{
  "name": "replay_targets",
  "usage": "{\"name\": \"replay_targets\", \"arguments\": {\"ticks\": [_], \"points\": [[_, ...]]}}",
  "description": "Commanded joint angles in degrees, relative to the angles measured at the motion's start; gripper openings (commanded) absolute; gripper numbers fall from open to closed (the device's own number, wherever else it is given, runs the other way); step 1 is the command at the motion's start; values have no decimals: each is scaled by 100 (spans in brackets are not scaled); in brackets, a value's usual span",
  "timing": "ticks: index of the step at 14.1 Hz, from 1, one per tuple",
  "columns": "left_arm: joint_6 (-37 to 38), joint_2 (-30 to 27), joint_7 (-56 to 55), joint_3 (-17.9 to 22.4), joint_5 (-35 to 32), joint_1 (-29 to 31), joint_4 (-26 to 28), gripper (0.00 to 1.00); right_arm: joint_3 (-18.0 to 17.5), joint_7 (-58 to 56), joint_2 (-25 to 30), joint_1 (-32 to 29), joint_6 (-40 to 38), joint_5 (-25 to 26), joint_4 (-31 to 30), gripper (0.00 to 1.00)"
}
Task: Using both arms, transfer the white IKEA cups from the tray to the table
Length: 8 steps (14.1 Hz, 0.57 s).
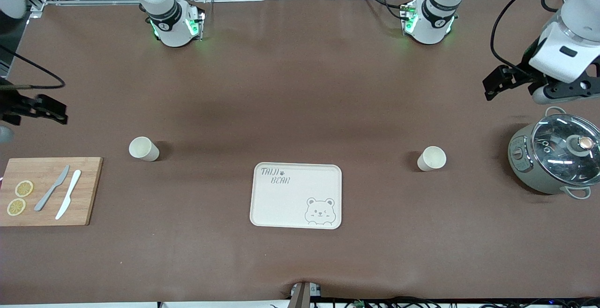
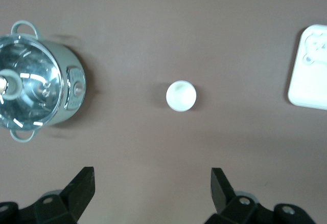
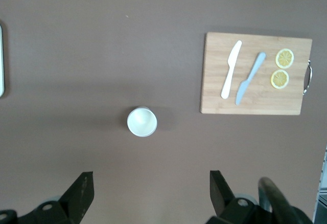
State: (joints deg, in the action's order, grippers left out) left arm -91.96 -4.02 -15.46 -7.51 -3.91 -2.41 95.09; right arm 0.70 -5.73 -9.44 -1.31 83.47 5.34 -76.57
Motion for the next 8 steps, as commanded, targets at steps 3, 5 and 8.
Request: {"name": "replay_targets", "arguments": {"ticks": [3, 5, 8], "points": [[-138, -205, 148, 13, 57, 65, 247, 100, -52, -112, 977, -123, 29, -182, -998, 100], [-146, -213, 157, 13, 189, 57, 220, 100, -52, -104, 1163, -133, 109, -182, -1202, 100], [-111, -239, 297, 13, 224, 57, 247, 100, -43, -104, 1173, -220, 100, -497, -1273, 100]]}}
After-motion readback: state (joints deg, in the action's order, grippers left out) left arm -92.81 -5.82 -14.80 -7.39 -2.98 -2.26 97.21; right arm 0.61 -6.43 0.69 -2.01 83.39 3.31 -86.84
